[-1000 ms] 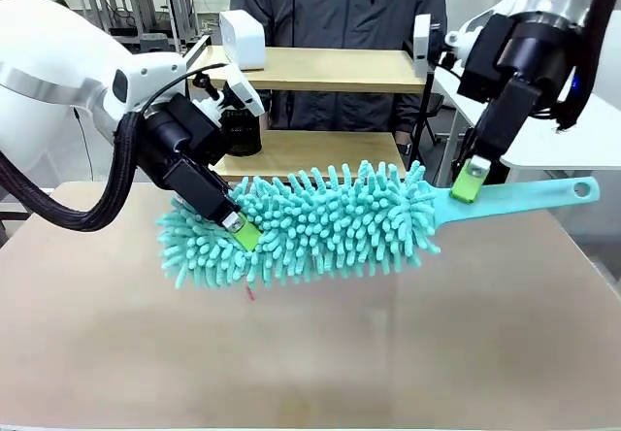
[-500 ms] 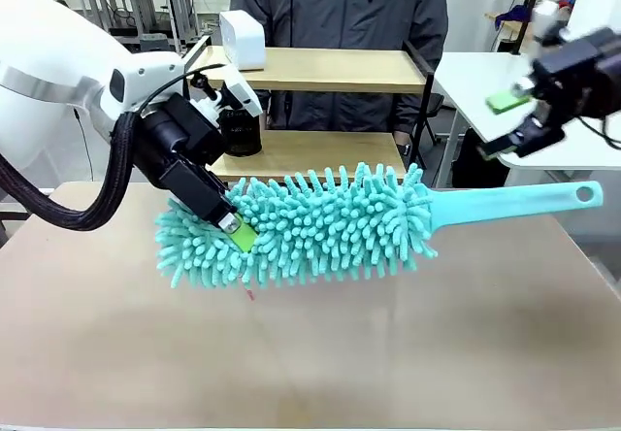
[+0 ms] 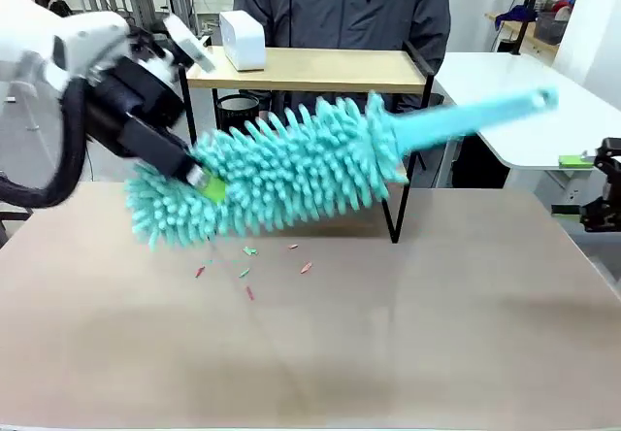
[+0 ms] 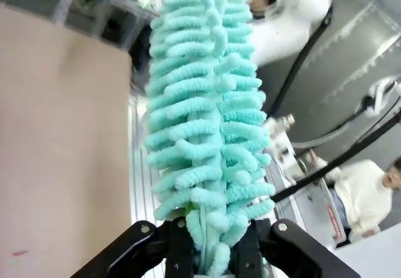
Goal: Clean the shelf.
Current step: Hand the Duster back to the human.
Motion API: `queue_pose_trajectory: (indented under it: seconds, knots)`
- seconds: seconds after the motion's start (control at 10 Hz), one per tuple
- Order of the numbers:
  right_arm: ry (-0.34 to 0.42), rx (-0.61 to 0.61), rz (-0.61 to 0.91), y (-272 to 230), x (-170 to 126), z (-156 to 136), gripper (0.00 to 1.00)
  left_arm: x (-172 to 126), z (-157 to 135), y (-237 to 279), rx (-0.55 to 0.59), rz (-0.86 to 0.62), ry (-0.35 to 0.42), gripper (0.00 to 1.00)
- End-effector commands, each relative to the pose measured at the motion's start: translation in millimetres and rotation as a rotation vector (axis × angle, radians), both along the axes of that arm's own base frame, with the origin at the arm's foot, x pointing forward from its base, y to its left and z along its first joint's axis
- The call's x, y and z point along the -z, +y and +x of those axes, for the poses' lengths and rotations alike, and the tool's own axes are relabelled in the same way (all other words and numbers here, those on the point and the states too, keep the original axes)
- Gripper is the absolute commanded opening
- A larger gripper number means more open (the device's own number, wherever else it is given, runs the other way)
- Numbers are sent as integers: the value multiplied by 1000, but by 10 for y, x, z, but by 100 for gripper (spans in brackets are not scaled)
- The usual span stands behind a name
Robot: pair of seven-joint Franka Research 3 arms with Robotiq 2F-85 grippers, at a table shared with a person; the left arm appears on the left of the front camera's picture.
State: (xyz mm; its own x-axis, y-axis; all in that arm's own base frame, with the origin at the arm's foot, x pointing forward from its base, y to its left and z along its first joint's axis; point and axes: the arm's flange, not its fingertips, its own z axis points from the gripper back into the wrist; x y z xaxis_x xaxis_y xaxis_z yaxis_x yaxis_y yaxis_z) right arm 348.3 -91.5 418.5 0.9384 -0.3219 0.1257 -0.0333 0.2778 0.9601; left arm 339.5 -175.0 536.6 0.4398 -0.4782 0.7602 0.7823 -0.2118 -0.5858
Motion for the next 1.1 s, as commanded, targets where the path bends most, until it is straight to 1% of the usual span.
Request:
queue_pose_trajectory:
  seconds: [0.0,0.1,0.2,0.3,0.4,0.5,0.6,0.7,0.9,1.0]
  knots:
    - [-40,-114,-35,279,-281,-21,100,-443,-291,686,-201,-281,-156,0]
    - [-40,-114,-35,279,-281,-21,100,-588,-332,1072,-440,-357,-176,0]
    - [-40,-114,-35,279,-281,-21,100,-596,-366,1483,-701,-386,-124,0]
    - [-40,-114,-35,279,-281,-21,100,-509,-406,1748,-862,-428,-87,0]
    - [-40,-114,-35,279,-281,-21,100,-401,-382,2005,-961,-488,-11,0]
    - [-40,-114,-35,279,-281,-21,100,-248,-371,2208,-1071,-468,148,0]
    - [-40,-114,-35,279,-281,-21,100,-71,-332,2345,-1118,-384,300,0]
    - [-40,-114,-35,279,-281,-21,100,113,-243,2442,-1142,-270,468,0]
    - [-40,-114,-35,279,-281,-21,100,418,-112,2486,-1070,-83,758,0]
    - [-40,-114,-35,279,-281,-21,100,572,-44,2529,-1040,61,941,0]
